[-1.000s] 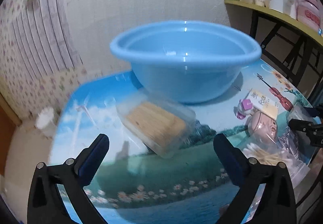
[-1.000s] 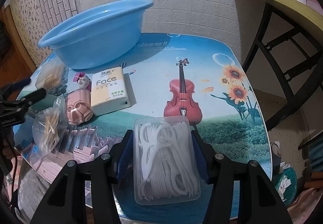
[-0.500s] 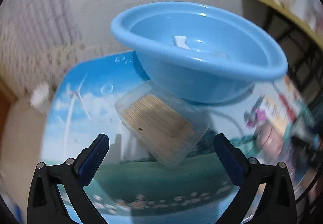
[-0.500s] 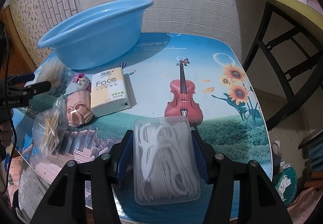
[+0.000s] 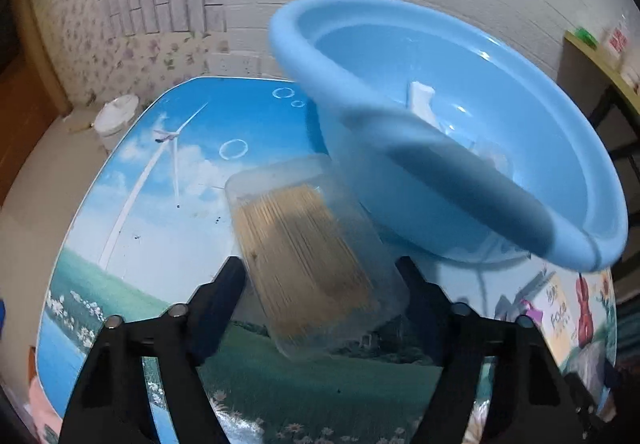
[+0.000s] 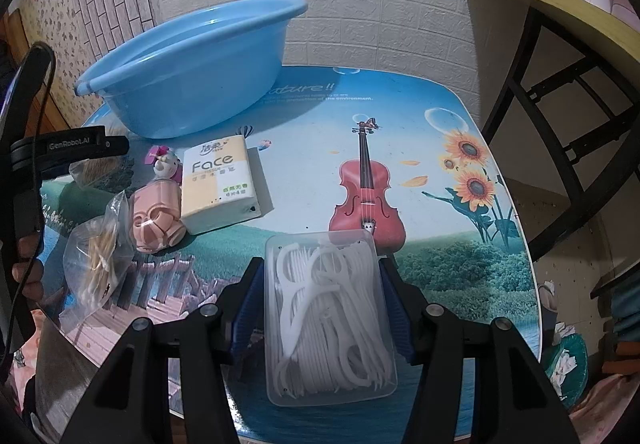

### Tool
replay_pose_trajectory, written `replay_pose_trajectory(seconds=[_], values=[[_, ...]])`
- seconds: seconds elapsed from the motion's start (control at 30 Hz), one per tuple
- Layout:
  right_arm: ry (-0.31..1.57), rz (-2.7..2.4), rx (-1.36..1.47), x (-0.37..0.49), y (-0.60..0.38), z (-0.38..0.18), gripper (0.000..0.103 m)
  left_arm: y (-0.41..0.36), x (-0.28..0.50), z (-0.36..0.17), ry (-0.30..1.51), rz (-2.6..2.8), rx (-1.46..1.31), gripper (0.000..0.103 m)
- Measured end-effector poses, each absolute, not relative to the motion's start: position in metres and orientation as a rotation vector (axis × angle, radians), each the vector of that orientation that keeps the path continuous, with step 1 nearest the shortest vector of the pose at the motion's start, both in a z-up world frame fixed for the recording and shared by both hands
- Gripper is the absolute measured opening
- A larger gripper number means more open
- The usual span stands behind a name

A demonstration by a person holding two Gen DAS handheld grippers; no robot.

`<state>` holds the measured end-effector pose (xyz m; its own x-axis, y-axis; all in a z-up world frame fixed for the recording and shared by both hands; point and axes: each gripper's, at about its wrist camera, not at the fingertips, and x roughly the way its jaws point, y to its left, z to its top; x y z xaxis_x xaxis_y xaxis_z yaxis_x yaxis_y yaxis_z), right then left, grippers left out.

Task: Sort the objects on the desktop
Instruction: 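Lift the toothpick box with the left tool while the right tool lifts the floss box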

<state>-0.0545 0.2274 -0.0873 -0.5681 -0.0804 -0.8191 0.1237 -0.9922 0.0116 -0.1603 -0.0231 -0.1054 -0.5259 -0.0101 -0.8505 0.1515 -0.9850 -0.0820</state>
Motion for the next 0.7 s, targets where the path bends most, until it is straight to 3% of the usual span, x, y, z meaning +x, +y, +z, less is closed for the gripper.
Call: replay_pose_trajectory(seconds=[0.2,0.57,0.67,0.7], values=[[0.073,-2.681,1.394,-0.057,0.229,-0.088,0.057,-0.034,-0.151,-0.105,0.196,-2.712,1.49,0.065],[0.045,-2.73,1.399,-0.057,0.225,-0.088,0.057,-0.044,-0.103,-0.097,0.197,-2.722,1.502,0.065],[0.038,-2.74,1.4,-0.058,0.222,-0.088,0.057,-0.054,-0.09,-0.096,0.207,-2.705,1.477,0.067],[0.041,-2.738,1.398,-0.059,0.22,-0.088,0.057,-0.057,-0.088,-0.097,0.219,-2.687,1.465,0.072]])
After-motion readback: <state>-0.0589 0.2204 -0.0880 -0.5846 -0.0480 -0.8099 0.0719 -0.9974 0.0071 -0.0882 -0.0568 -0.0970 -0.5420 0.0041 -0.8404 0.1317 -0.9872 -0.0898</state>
